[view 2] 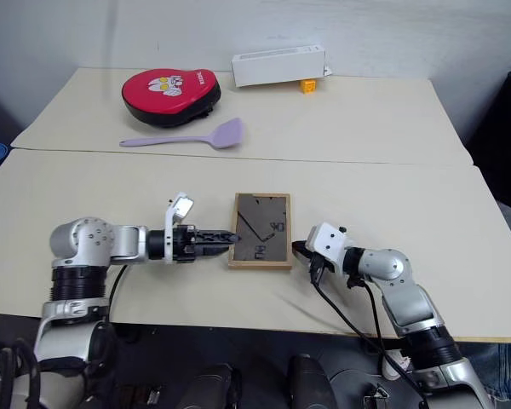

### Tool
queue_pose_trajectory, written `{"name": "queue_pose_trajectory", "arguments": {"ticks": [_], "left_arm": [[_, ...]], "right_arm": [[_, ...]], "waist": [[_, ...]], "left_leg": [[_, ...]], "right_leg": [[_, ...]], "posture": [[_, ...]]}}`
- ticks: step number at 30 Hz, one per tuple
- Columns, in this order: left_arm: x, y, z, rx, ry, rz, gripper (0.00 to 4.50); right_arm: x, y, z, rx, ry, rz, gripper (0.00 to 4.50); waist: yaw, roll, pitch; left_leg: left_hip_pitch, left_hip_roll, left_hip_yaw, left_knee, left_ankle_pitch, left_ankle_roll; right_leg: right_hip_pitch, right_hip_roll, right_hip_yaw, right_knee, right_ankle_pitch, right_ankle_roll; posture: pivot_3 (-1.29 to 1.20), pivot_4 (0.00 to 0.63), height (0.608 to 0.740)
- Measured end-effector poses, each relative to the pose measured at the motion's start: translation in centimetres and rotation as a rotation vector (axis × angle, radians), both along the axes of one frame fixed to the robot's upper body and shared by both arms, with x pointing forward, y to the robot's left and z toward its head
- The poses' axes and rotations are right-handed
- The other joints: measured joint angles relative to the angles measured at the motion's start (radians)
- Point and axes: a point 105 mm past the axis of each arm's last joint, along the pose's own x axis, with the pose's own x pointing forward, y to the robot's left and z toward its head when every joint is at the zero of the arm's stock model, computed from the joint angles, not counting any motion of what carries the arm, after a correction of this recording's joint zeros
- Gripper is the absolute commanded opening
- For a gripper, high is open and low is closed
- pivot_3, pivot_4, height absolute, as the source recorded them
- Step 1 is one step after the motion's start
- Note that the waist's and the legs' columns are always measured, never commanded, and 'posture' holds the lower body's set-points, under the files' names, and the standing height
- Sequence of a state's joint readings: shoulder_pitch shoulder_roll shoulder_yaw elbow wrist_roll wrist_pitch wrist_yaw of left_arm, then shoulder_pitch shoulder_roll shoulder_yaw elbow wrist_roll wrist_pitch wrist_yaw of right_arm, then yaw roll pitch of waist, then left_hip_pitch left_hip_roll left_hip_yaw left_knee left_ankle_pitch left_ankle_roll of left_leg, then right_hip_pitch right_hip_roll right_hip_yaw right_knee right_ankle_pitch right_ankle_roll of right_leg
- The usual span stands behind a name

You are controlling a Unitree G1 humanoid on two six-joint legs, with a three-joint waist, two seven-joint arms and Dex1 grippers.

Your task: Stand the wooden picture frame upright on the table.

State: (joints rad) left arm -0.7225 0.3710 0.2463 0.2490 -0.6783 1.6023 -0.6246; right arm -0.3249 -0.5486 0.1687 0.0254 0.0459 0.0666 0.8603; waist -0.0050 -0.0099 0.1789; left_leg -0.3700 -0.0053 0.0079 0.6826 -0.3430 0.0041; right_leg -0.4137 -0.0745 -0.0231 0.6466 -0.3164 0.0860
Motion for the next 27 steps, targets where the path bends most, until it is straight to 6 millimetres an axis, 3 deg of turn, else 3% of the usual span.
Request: {"name": "queue_pose_trajectory", "arguments": {"ticks": [9, 20, 27], "left_arm": [[0.1, -1.1, -0.3, 0.077, -0.012, -0.030, 4.45], [0.0, 0.0, 0.1, 0.145, -0.040, -0.032, 4.45], [-0.4, 0.9, 0.3, 0.209, -0.066, -0.045, 4.45]], "right_arm": [[0.1, 0.0, -0.2, -0.015, 0.000, 0.000, 0.00], [0.0, -0.8, 0.0, -0.069, 0.001, -0.022, 0.00], [-1.2, -1.0, 0.2, -0.083, 0.057, -0.025, 0.00]], "waist": [[0.008, 0.001, -0.002], [-0.012, 0.002, -0.002], [-0.025, 0.002, -0.002]], "left_leg": [[0.003, -0.001, -0.001, 0.001, 0.000, -0.001], [0.005, 0.000, 0.000, 0.000, 0.001, -0.003], [0.005, 0.001, 0.000, -0.001, 0.001, -0.004]], "right_leg": [[0.003, -0.002, 0.000, -0.002, 0.000, 0.000], [0.002, 0.000, 0.001, -0.002, 0.000, 0.000], [0.001, 0.001, 0.002, -0.001, 0.000, 0.000]], "posture": [[0.00, 0.150, 0.740], [0.00, 0.150, 0.740], [0.00, 0.150, 0.740]]}}
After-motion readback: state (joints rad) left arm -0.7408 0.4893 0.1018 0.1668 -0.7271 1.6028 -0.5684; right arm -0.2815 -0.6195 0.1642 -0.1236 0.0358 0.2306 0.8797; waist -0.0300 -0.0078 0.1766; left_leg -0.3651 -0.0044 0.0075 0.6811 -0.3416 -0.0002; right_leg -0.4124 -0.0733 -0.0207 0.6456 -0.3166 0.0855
